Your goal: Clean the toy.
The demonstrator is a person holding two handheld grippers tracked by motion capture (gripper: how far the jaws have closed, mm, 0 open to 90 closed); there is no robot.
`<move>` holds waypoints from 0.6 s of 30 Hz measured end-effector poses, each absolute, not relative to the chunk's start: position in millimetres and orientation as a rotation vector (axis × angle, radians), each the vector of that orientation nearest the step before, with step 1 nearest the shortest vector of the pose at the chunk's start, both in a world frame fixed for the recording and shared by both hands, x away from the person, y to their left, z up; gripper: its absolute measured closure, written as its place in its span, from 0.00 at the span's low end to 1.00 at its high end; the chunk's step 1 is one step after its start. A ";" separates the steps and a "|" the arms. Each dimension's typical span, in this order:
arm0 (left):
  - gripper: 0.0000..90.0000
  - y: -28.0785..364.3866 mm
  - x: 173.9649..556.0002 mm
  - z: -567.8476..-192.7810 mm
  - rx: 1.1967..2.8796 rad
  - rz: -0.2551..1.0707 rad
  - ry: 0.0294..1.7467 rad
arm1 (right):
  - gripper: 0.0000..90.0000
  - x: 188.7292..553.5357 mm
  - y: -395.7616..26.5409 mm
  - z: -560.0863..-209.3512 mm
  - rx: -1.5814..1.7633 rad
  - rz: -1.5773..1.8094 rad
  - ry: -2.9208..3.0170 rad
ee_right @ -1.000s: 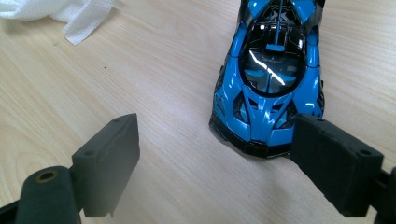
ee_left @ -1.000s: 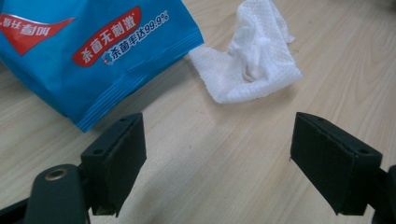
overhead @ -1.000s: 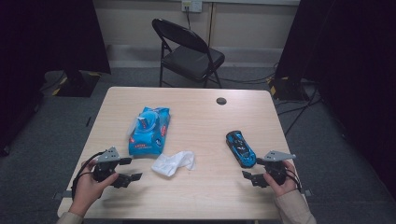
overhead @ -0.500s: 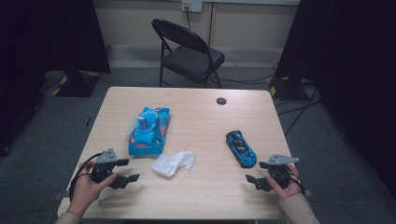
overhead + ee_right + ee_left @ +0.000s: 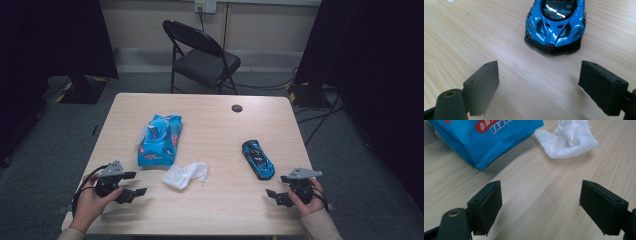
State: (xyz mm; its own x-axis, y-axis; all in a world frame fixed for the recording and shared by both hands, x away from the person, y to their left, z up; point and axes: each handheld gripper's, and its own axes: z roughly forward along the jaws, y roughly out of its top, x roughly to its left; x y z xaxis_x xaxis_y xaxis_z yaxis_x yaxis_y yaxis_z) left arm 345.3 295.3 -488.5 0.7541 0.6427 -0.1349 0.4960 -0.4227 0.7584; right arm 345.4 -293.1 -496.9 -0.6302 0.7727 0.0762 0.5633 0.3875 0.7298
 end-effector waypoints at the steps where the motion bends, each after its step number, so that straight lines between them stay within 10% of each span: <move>1: 0.20 296.1 344.5 -489.0 2.106 0.220 0.853 | 0.18 345.5 -294.4 -497.4 1.179 1.081 2.372; 18: 0.20 304.2 340.6 -493.1 2.134 0.236 0.858 | 0.18 342.1 -299.5 -505.8 1.143 1.057 2.352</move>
